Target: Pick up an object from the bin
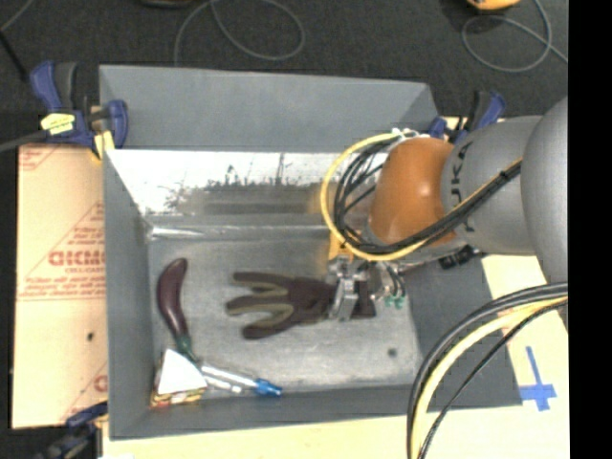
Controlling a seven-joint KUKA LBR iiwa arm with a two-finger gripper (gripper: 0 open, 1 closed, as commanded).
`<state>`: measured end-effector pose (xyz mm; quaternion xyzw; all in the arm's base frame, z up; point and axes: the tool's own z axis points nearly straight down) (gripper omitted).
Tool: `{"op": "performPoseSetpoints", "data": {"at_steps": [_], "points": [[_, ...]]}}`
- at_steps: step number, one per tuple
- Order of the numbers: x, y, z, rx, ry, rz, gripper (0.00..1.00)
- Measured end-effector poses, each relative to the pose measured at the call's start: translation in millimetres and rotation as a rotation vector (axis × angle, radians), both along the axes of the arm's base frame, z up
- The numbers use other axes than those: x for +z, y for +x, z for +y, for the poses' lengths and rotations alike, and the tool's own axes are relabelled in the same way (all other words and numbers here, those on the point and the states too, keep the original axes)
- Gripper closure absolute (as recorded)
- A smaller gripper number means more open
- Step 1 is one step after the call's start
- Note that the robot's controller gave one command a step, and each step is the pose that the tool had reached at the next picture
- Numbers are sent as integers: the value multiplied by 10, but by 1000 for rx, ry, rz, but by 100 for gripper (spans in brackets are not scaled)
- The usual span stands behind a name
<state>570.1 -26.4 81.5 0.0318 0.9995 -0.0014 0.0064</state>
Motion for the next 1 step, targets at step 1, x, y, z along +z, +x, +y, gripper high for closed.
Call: {"op": "performPoseSetpoints", "data": {"at_steps": [1], "points": [[0, 0, 0, 0, 0, 0, 100]]}}
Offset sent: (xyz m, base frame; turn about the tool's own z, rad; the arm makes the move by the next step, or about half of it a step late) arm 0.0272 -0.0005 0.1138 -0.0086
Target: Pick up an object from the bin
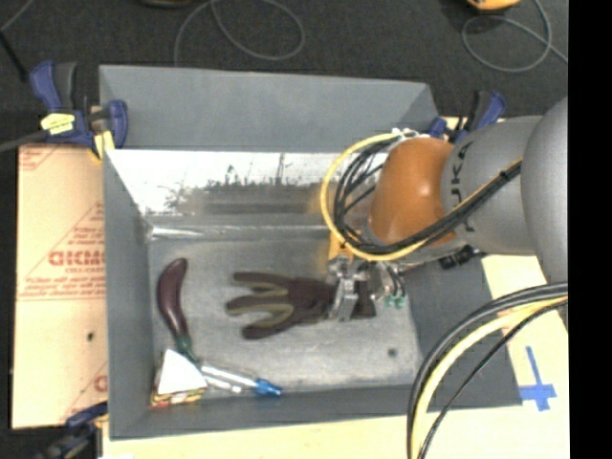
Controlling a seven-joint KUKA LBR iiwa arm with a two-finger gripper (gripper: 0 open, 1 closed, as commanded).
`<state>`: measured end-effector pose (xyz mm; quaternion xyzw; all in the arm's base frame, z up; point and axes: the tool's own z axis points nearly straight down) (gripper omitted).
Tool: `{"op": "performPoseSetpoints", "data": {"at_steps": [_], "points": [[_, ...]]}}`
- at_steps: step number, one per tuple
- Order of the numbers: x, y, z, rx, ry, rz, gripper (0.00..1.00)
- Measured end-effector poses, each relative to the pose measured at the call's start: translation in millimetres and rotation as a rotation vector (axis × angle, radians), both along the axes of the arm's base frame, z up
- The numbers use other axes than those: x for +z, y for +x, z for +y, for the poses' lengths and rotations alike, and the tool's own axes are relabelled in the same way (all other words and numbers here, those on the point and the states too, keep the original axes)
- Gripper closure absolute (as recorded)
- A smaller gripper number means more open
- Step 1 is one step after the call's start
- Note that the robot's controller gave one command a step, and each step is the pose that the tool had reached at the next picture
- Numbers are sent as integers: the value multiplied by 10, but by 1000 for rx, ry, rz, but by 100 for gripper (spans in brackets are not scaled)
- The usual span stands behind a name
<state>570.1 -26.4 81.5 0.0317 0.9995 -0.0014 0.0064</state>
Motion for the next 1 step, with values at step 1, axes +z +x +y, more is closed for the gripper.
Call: {"op": "performPoseSetpoints", "data": {"at_steps": [1], "points": [[1147, 283, -14, 14, -1, -4, 100]]}}
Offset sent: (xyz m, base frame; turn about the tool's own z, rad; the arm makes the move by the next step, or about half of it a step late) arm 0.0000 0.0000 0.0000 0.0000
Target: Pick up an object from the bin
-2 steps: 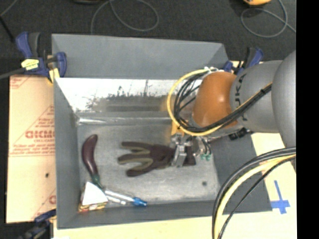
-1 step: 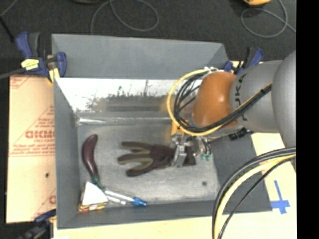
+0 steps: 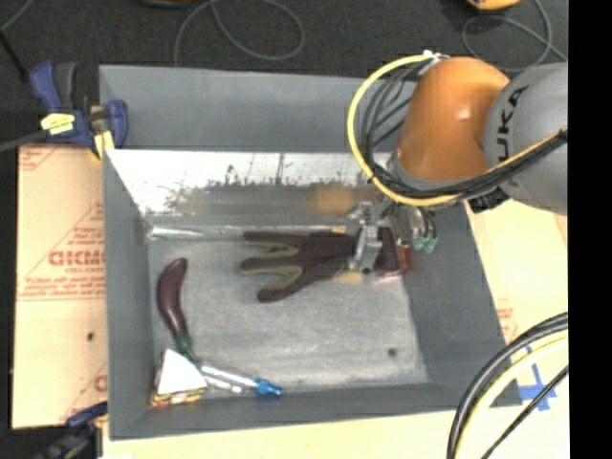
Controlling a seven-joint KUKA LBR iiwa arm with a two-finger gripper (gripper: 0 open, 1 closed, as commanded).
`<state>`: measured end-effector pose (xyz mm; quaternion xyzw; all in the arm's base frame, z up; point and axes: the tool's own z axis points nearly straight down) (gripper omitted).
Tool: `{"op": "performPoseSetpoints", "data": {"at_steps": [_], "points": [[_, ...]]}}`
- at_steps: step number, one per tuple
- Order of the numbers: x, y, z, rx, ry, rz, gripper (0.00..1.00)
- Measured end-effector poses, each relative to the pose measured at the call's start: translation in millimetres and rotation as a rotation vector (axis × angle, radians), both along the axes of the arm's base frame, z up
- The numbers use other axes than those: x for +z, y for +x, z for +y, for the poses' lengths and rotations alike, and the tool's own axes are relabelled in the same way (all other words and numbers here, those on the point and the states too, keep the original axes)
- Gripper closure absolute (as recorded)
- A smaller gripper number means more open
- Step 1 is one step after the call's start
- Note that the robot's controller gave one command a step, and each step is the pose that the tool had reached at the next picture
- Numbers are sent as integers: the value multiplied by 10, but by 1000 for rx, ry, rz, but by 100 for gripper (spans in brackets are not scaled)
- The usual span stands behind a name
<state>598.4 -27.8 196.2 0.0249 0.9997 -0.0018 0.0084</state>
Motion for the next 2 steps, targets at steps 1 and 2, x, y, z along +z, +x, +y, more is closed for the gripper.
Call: {"op": "performPoseSetpoints", "data": {"at_steps": [1, 2], "points": [[-1, -1, -2, 1, -1, 0, 100], [365, 10, 33, 19, -1, 8, 100]]}}
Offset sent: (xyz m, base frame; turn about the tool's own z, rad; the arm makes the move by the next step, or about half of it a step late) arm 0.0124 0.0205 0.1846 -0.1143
